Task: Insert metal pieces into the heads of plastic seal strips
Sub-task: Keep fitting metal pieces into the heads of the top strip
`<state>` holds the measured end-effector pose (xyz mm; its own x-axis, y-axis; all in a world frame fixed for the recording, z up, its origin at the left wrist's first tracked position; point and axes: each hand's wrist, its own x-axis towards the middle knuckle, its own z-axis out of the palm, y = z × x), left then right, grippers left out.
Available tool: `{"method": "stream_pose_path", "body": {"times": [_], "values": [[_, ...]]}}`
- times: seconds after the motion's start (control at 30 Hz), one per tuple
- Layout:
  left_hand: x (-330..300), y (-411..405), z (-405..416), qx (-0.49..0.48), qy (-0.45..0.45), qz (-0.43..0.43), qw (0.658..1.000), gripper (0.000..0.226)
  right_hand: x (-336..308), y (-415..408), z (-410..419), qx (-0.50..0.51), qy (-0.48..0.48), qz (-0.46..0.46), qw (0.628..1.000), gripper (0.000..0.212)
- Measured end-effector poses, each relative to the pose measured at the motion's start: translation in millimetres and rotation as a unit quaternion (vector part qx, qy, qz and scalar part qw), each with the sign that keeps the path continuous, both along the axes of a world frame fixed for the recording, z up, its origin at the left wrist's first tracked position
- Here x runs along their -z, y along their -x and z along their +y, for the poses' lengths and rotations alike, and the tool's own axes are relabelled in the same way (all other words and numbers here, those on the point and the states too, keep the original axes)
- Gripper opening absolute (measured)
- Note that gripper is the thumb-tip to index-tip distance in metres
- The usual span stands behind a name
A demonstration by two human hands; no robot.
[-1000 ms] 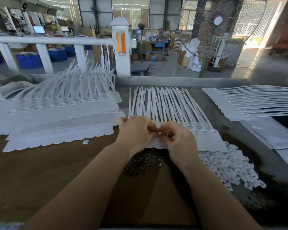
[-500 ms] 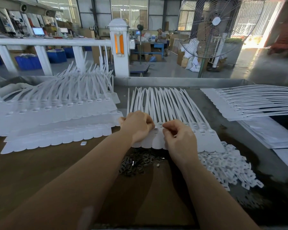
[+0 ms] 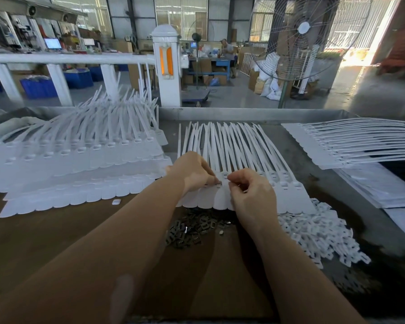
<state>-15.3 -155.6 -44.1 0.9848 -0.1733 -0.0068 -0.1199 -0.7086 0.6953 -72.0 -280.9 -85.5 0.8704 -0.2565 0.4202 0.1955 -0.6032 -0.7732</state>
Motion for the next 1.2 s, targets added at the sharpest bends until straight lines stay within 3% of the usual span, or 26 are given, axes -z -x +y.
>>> {"method": "stream_pose_path", "body": {"times": [0.33,0.57,0.7,0.83,1.07,1.2], "values": [[11,7,21,-0.081,0.092,-0.090,0.988,0.005,-1,2,-1,-0.003,-0.003,-0.006,1.000,0.014],[38,22,32,-0.124,0.050,-0.156,0.979,0.010,-1,5,2,-0.031,0.035,-0.004,0.999,0.019],[44,28,35,-0.100,0.028,-0.161,0.981,0.016,-4,12,5,-0.121,0.048,0.012,0.991,0.030],[43,30,37,-0.090,0.026,-0.172,0.981,0.020,-7,17,10,-0.264,0.102,0.051,0.958,0.018],[44,32,37,-0.090,0.043,-0.172,0.980,0.021,-10,18,10,-0.290,0.217,0.090,0.928,0.012],[43,32,37,-0.087,0.047,-0.171,0.980,0.021,-9,17,10,-0.286,0.211,0.088,0.931,0.006]]}}
